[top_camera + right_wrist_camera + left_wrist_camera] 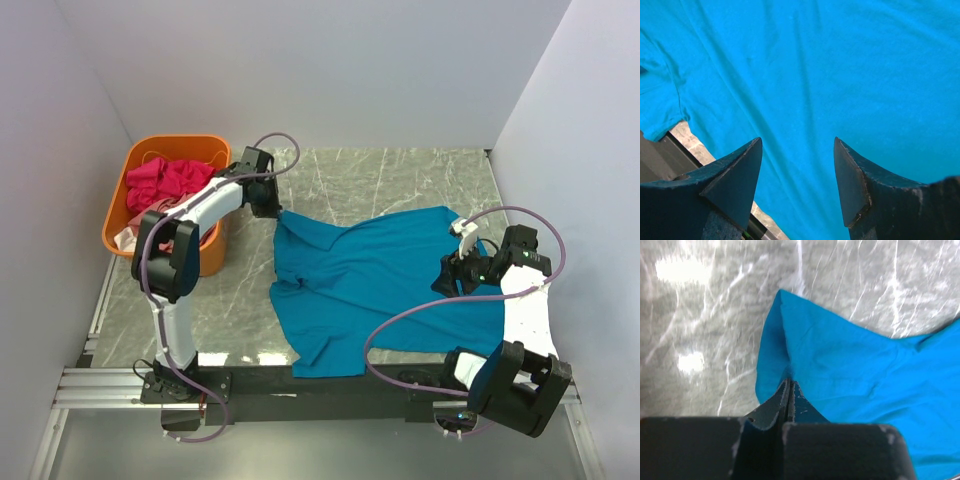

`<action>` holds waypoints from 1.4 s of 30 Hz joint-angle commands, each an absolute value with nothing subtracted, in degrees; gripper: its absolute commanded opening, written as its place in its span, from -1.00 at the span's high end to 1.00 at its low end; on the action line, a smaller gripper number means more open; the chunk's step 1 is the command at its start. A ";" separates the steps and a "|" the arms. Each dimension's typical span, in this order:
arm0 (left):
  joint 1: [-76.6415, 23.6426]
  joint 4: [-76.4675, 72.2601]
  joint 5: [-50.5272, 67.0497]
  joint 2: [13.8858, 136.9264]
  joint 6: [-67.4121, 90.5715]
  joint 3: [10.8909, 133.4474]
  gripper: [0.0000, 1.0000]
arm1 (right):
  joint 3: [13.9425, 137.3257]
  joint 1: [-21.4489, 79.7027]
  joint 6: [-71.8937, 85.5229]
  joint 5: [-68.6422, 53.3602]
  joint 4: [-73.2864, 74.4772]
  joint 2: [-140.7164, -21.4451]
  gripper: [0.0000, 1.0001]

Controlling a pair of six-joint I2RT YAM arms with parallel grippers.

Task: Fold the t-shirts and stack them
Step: Flatten the tshirt out

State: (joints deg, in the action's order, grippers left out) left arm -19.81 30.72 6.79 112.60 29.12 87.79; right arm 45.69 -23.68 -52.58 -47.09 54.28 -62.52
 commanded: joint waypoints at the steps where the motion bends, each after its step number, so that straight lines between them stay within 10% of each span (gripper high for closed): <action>1: -19.16 30.59 6.77 115.04 27.77 91.92 0.99 | 46.93 -24.08 -53.26 -48.43 54.75 -62.67 -0.32; 14: -17.14 30.76 6.06 113.04 27.86 89.93 0.99 | 52.28 -23.99 -51.06 -47.36 53.34 -65.74 -0.32; 20: -16.35 26.63 9.32 108.81 30.67 78.86 0.21 | 50.46 -23.38 -49.22 -49.22 51.95 -66.71 -0.32; 42: -16.35 26.72 13.10 117.24 29.88 82.70 0.24 | 48.34 -23.20 -48.43 -49.75 50.89 -66.09 -0.32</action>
State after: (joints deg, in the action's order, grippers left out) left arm -16.21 27.20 12.21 115.85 29.71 80.51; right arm 48.34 -23.51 -48.64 -48.23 51.81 -66.92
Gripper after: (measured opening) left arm 0.380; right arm 0.661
